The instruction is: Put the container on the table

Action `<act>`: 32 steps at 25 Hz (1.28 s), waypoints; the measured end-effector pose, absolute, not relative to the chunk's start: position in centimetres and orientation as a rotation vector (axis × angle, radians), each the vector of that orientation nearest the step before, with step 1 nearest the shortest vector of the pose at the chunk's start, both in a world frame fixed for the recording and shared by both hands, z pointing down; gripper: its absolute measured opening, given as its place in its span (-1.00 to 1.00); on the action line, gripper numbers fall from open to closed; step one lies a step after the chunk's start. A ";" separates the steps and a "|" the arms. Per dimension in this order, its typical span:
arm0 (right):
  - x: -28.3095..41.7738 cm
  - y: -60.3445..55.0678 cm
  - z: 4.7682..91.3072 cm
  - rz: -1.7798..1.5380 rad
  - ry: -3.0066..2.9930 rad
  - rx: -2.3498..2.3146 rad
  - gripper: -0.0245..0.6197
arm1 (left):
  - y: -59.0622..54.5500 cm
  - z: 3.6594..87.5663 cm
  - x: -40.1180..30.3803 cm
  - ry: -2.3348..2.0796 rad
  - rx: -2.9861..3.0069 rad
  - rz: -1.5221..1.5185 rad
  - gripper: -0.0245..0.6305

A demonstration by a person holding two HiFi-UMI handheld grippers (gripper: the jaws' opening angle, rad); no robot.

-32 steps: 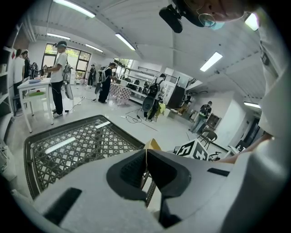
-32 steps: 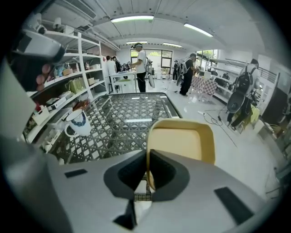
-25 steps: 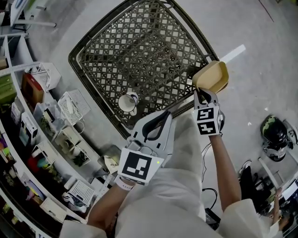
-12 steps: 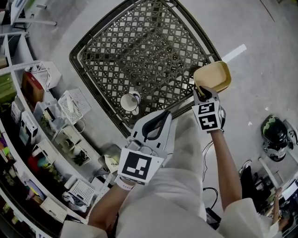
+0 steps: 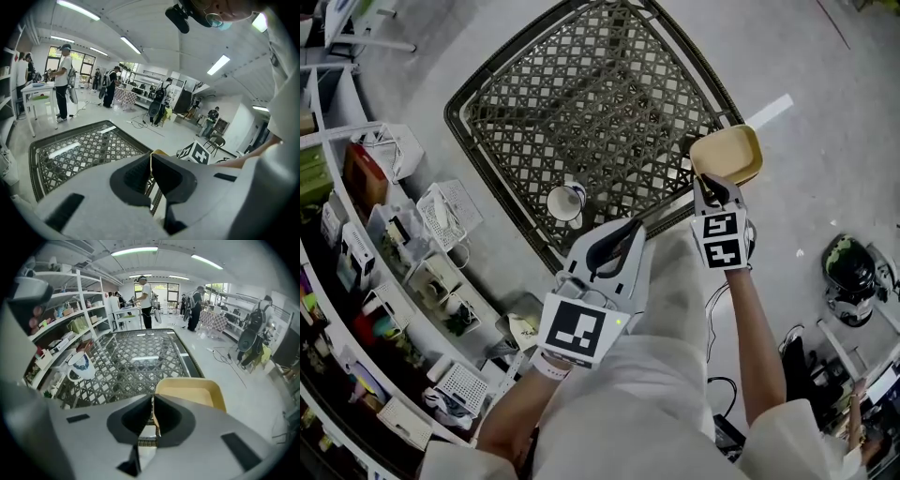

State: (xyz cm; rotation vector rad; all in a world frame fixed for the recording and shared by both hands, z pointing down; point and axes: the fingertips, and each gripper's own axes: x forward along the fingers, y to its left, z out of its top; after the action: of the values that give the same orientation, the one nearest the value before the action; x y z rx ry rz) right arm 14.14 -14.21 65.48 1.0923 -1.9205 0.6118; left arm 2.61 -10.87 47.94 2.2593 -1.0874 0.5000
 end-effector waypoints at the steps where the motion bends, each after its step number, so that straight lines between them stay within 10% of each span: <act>1: 14.1 -14.1 65.0 0.621 -1.925 1.104 -0.83 | -10.9 47.7 2.5 -1.090 2.263 0.495 -0.83; 32: 10.8 -10.6 37.8 0.322 -2.220 1.377 -0.87 | -8.6 37.4 -2.6 -1.224 2.417 0.321 -0.83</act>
State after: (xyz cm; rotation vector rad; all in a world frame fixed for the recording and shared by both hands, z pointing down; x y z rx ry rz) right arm 10.82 -10.65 37.80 1.3774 -2.2197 0.3218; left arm -2.56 -8.64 37.35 2.4172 -1.2244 0.3209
